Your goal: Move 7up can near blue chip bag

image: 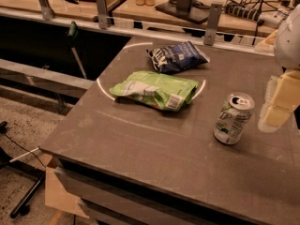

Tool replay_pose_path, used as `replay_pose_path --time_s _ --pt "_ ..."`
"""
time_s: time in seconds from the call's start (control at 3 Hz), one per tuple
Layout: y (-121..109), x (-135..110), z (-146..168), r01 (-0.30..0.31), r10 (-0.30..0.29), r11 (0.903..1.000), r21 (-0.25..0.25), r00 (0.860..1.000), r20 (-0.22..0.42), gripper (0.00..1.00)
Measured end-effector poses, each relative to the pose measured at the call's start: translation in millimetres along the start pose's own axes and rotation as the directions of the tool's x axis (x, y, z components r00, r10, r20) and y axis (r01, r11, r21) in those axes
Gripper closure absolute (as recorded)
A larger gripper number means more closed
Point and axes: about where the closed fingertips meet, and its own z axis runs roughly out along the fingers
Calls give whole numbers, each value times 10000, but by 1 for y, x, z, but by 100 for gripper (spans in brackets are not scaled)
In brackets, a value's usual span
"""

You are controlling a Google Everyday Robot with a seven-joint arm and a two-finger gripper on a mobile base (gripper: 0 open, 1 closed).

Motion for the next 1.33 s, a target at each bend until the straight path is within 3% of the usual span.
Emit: replay_pose_path --time_s 0.33,0.67,1.0,1.33 --pt "0 0 0 0 0 10000 2 10000 1 0" --pt "0 13 2 -622 622 9981 -30 9952 756 0" --pt "-9 50 39 -2293 2329 9724 -442 9395 2512 0" --pt "-11 68 75 -3271 3404 9390 -1064 8388 4249 0"
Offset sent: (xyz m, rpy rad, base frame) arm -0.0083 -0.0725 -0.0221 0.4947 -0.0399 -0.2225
